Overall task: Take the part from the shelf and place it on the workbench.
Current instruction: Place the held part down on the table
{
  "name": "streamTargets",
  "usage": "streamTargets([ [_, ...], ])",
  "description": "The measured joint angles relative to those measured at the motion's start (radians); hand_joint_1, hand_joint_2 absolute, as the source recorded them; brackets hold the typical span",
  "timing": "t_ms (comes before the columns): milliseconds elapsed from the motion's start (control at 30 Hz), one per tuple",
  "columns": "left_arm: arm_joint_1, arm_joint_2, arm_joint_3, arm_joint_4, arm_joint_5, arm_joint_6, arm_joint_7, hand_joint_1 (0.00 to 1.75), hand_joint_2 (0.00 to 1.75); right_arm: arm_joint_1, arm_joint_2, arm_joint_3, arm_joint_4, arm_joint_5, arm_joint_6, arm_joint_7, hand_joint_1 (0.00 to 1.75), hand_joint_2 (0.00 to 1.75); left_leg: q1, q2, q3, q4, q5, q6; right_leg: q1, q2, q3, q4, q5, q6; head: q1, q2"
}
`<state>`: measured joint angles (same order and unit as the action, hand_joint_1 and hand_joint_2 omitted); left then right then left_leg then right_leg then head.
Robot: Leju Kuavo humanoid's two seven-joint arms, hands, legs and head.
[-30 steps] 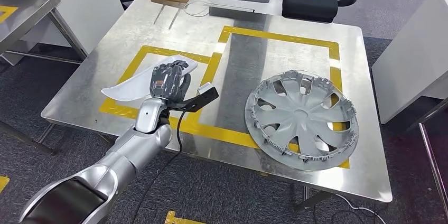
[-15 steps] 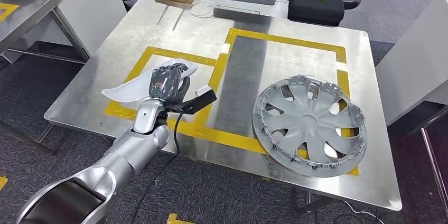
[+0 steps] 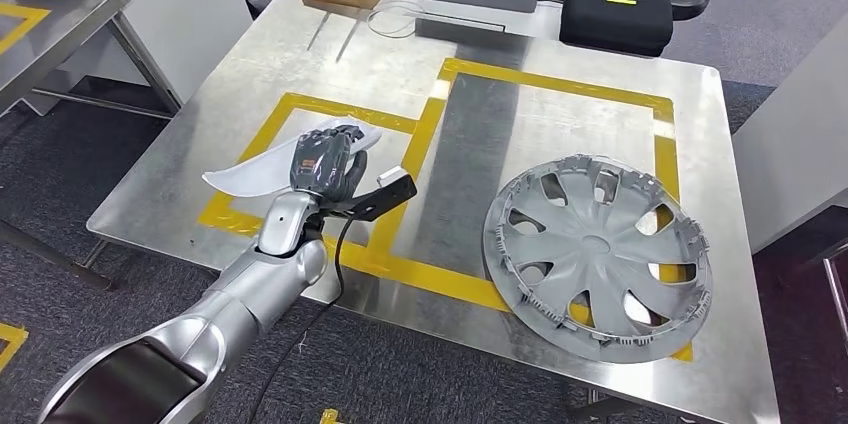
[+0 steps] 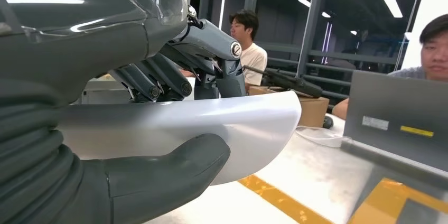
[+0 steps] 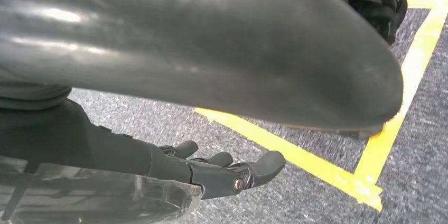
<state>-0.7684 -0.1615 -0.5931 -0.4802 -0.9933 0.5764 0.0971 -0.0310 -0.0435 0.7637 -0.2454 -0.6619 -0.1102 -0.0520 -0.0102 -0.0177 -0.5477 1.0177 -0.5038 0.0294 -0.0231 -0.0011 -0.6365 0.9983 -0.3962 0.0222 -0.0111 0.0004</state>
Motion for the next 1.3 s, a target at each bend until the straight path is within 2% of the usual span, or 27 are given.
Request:
streamTargets([
  [33,-0.002,0.000,0.000,0.001,0.001,0.000,0.001,1.75,1.75,-0.001,0.000,0.000,0.000,-0.001,0.000,0.000,0.00,0.00,0.003,0.002,-0.018,0.041,-0.022,-0.007,-0.003,0.000,0.005,-0.001,-0.003,-0.006,-0.001,0.000],
  [100,-0.003,0.001,0.000,0.004,0.006,-0.003,0.003,1.75,1.75,-0.001,0.000,0.000,0.000,-0.002,0.001,-0.001,0.00,0.00,0.010,0.005,-0.092,0.181,-0.077,-0.020,-0.003,0.000,0.012,-0.001,-0.007,-0.015,-0.004,0.000],
  [133,-0.002,0.002,0.000,0.006,0.009,-0.006,0.004,1.75,1.75,-0.001,0.000,0.000,0.000,-0.002,0.002,-0.001,0.00,0.00,0.013,0.006,-0.132,0.246,-0.096,-0.023,-0.002,0.000,0.013,-0.001,-0.008,-0.016,-0.004,0.000],
  [167,-0.001,0.003,0.000,0.009,0.013,-0.008,0.006,1.75,1.75,-0.001,0.000,0.000,0.000,-0.002,0.003,-0.001,0.00,0.00,0.015,0.007,-0.160,0.281,-0.095,-0.024,-0.001,0.001,0.013,-0.001,-0.009,-0.017,-0.004,0.000],
  [200,0.000,0.004,0.001,0.010,0.016,-0.010,0.007,1.75,1.75,-0.001,-0.001,0.000,0.000,-0.002,0.005,-0.001,0.00,0.00,0.016,0.008,-0.169,0.276,-0.075,-0.023,-0.001,0.001,0.014,-0.001,-0.010,-0.017,-0.004,0.000],
  [233,0.000,0.005,0.001,0.011,0.019,-0.012,0.008,1.75,1.75,-0.002,-0.001,0.000,0.000,-0.002,0.007,-0.001,0.00,0.00,0.016,0.009,-0.155,0.229,-0.038,-0.019,0.000,0.002,0.016,-0.001,-0.010,-0.017,-0.004,0.000],
  [300,-0.004,0.005,0.001,0.011,0.025,-0.017,0.008,1.75,1.75,-0.003,0.000,0.000,0.000,-0.003,0.010,-0.001,0.00,0.00,0.013,0.012,-0.094,0.083,0.038,-0.005,0.004,0.003,0.020,-0.001,-0.011,-0.016,-0.003,0.000],
  [333,-0.006,0.005,0.001,0.011,0.029,-0.021,0.008,1.75,1.75,-0.004,0.001,0.001,0.000,-0.004,0.011,-0.001,0.00,0.00,0.009,0.013,-0.069,0.027,0.058,0.002,0.006,0.004,0.020,-0.002,-0.012,-0.013,-0.003,0.000],
  [367,-0.008,0.005,0.002,0.011,0.033,-0.026,0.009,1.75,1.75,-0.005,0.001,0.001,0.000,-0.005,0.012,-0.001,0.00,0.00,0.006,0.014,-0.056,-0.004,0.065,0.008,0.007,0.003,0.020,-0.002,-0.012,-0.010,-0.003,0.000],
  [433,-0.010,0.006,0.002,0.011,0.038,-0.031,0.012,0.87,1.75,-0.005,0.002,0.001,0.000,-0.007,0.013,0.000,0.00,0.00,0.000,0.015,-0.052,-0.016,0.063,0.017,0.008,0.002,0.020,-0.006,-0.011,0.001,-0.003,0.000],
  [500,-0.012,0.005,0.002,0.011,0.041,-0.031,0.015,0.00,1.75,-0.006,0.003,0.001,0.000,-0.010,0.014,0.001,0.00,0.00,0.005,0.015,-0.039,-0.034,0.075,0.027,0.007,0.001,0.014,0.005,-0.018,0.008,-0.002,0.000],
  [533,-0.014,0.003,0.002,0.011,0.043,-0.029,0.015,0.00,1.75,-0.006,0.003,0.001,0.000,-0.012,0.014,0.001,0.00,0.00,0.008,0.015,-0.032,-0.043,0.083,0.031,0.007,0.001,0.000,0.033,-0.033,0.008,-0.002,0.000],
  [600,-0.014,0.001,0.002,0.011,0.052,-0.024,0.016,0.00,0.87,-0.005,0.002,0.001,0.000,-0.015,0.014,0.002,0.00,0.00,0.008,0.015,-0.028,-0.050,0.090,0.035,0.006,0.001,-0.057,0.154,-0.087,0.001,0.000,0.000],
  [667,-0.010,0.000,0.003,0.012,0.067,-0.023,0.016,0.00,0.00,-0.003,0.002,0.001,0.000,-0.017,0.014,0.003,0.00,0.00,0.007,0.014,-0.028,-0.049,0.090,0.035,0.004,0.001,-0.116,0.274,-0.123,0.003,0.001,0.000],
  [700,-0.008,0.000,0.004,0.014,0.074,-0.024,0.016,0.00,0.00,-0.002,0.001,0.002,0.000,-0.019,0.014,0.004,0.00,0.00,0.007,0.013,-0.029,-0.048,0.089,0.034,0.001,0.001,-0.123,0.285,-0.121,0.011,0.001,0.000],
  [733,-0.006,0.001,0.006,0.015,0.080,-0.025,0.016,0.00,0.00,-0.001,0.000,0.002,0.000,-0.020,0.014,0.004,0.00,0.00,0.008,0.012,-0.029,-0.045,0.087,0.032,-0.002,0.000,-0.108,0.252,-0.102,0.022,0.001,0.000],
  [800,-0.006,0.001,0.009,0.016,0.088,-0.025,0.015,0.00,0.00,-0.001,-0.002,0.003,0.000,-0.022,0.014,0.003,0.00,0.00,0.009,0.010,-0.030,-0.034,0.079,0.022,-0.009,0.000,-0.038,0.111,-0.051,0.041,0.001,0.000],
  [833,-0.007,0.002,0.010,0.016,0.091,-0.024,0.013,0.00,0.00,-0.002,-0.002,0.004,0.000,-0.023,0.014,0.003,0.00,0.00,0.008,0.009,-0.033,-0.027,0.073,0.016,-0.010,0.001,-0.007,0.051,-0.032,0.042,0.002,0.000],
  [900,-0.007,0.003,0.011,0.016,0.100,-0.017,0.003,0.00,0.00,-0.002,-0.001,0.008,0.000,-0.026,0.016,0.001,0.00,0.00,0.004,0.009,-0.038,-0.016,0.065,0.005,-0.008,0.003,0.016,0.010,-0.024,0.029,0.001,0.000],
  [967,-0.006,0.007,0.012,0.017,0.110,-0.005,-0.011,0.00,0.00,-0.001,-0.001,0.012,0.000,-0.029,0.017,0.000,0.00,0.00,0.007,0.009,-0.041,-0.013,0.062,-0.001,-0.007,0.005,0.017,0.011,-0.023,0.014,-0.001,0.000],
  [1033,-0.006,0.012,0.014,0.017,0.121,0.010,-0.027,0.00,0.00,-0.001,-0.002,0.015,0.000,-0.032,0.019,-0.001,0.00,0.00,0.013,0.011,-0.055,0.018,0.039,-0.011,-0.010,0.006,0.019,0.009,-0.022,0.003,-0.002,0.000],
  [1067,-0.006,0.014,0.016,0.017,0.128,0.016,-0.036,0.00,0.00,-0.001,-0.002,0.016,0.000,-0.033,0.020,-0.002,0.00,0.00,0.015,0.012,-0.075,0.061,0.014,-0.017,-0.012,0.006,0.020,0.009,-0.022,-0.002,-0.002,0.000],
  [1133,-0.001,0.019,0.021,0.017,0.152,0.023,-0.061,0.00,0.00,0.000,-0.002,0.018,0.001,-0.035,0.022,-0.002,0.00,0.00,0.018,0.012,-0.139,0.197,-0.048,-0.026,-0.010,0.005,0.021,0.009,-0.023,-0.008,-0.003,0.000],
  [1167,0.005,0.021,0.025,0.017,0.173,0.022,-0.081,0.00,0.00,0.000,-0.001,0.019,0.001,-0.036,0.023,-0.002,0.00,0.00,0.018,0.012,-0.169,0.254,-0.066,-0.027,-0.009,0.005,0.021,0.009,-0.023,-0.009,-0.003,0.000],
  [1200,0.011,0.023,0.030,0.016,0.201,0.020,-0.108,0.00,0.00,0.000,-0.001,0.021,0.001,-0.038,0.025,-0.001,0.00,0.00,0.019,0.012,-0.184,0.282,-0.068,-0.027,-0.007,0.006,0.021,0.009,-0.023,-0.009,-0.003,0.000],
  [1233,0.017,0.023,0.036,0.013,0.235,0.013,-0.140,0.00,0.00,0.000,-0.001,0.023,0.001,-0.040,0.027,0.000,0.00,0.00,0.019,0.012,-0.181,0.270,-0.051,-0.023,-0.005,0.006,0.021,0.009,-0.023,-0.010,-0.003,0.000],
  [1300,0.027,0.022,0.049,-0.006,0.326,-0.019,-0.213,0.00,0.00,0.000,0.000,0.027,0.002,-0.047,0.028,0.002,0.00,0.00,0.016,0.012,-0.121,0.141,0.015,-0.006,0.000,0.008,0.023,0.009,-0.023,-0.009,-0.003,0.000],
])
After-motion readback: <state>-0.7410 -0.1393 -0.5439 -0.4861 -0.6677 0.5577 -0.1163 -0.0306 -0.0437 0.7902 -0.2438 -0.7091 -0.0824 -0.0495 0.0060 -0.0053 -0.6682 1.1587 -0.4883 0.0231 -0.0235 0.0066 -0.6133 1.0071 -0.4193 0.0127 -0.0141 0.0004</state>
